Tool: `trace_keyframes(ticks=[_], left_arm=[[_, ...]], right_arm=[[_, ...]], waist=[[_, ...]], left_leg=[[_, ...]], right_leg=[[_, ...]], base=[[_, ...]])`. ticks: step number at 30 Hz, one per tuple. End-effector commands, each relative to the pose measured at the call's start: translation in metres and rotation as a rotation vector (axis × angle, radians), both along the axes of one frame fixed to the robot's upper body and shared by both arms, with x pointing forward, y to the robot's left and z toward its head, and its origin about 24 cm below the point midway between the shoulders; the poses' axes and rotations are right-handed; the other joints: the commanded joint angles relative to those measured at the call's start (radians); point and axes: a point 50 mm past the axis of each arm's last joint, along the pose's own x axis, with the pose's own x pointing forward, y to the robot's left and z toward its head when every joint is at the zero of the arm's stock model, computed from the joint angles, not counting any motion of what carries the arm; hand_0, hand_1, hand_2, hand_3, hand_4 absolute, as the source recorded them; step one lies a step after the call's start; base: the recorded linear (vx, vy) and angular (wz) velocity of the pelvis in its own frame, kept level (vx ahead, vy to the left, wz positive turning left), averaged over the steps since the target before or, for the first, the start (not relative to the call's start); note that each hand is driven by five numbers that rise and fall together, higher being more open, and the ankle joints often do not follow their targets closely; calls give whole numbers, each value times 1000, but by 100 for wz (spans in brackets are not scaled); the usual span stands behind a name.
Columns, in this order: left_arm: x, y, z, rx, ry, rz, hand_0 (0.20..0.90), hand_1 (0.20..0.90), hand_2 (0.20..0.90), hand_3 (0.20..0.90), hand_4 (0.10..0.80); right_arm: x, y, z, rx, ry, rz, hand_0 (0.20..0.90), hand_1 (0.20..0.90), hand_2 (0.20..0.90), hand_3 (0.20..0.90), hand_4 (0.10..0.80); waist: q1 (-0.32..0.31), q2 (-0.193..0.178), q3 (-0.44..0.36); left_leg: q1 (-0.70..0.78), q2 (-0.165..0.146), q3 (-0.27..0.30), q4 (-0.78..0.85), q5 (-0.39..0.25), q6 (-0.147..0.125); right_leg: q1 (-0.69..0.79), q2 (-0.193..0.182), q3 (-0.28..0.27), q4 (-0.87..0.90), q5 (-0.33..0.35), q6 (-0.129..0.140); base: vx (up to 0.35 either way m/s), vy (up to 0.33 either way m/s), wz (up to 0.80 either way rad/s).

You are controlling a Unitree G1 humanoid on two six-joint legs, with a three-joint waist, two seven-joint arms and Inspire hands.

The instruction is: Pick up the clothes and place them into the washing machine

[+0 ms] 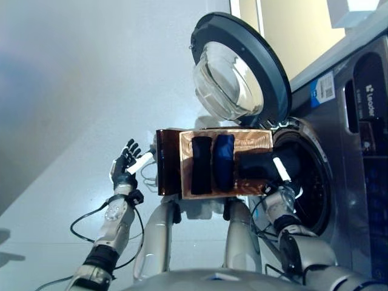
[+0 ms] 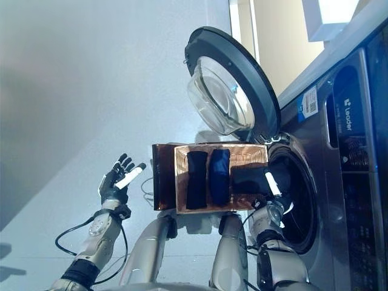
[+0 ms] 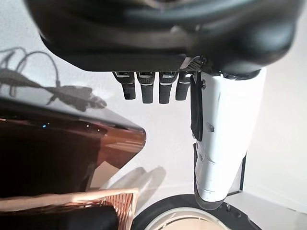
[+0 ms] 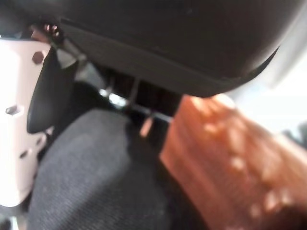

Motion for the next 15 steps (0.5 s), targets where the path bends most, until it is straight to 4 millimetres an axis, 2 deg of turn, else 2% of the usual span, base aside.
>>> trace_keyframes(ticks=[1,7,8,15], left_arm=[[14,-5,31,-55,-185,5,900,900,900,900,800],[19,-15,39,-100,-221,-11,900,900,900,900,800],[20,-17,42,-99,-234,-17,900,900,900,900,800],[22,-20,47,-96,-260,-27,900,900,900,900,800]], right_arm=[[16,-11,24,69,-219,-152,200,200,200,200,300],[34,9,36,180,-321,-174,200,200,200,200,300],[42,13,44,174,-347,-145,200,200,200,200,300],[49,22,50,269,-426,-210,200,200,200,200,300]], waist=[[19,33,9],[37,56,13],[43,61,14],[61,79,17]], left_leg=[[-27,47,-50,176,-145,-101],[-58,37,-52,198,-155,-100],[-73,35,-50,208,-157,-100],[-111,26,-49,239,-170,-93]], right_leg=[[49,-36,5,-233,279,18],[16,-43,9,-202,267,15],[6,-48,8,-198,267,14],[-36,-55,11,-160,254,13]], base=[[0,0,0],[-9,11,7],[0,0,0],[-7,10,2]])
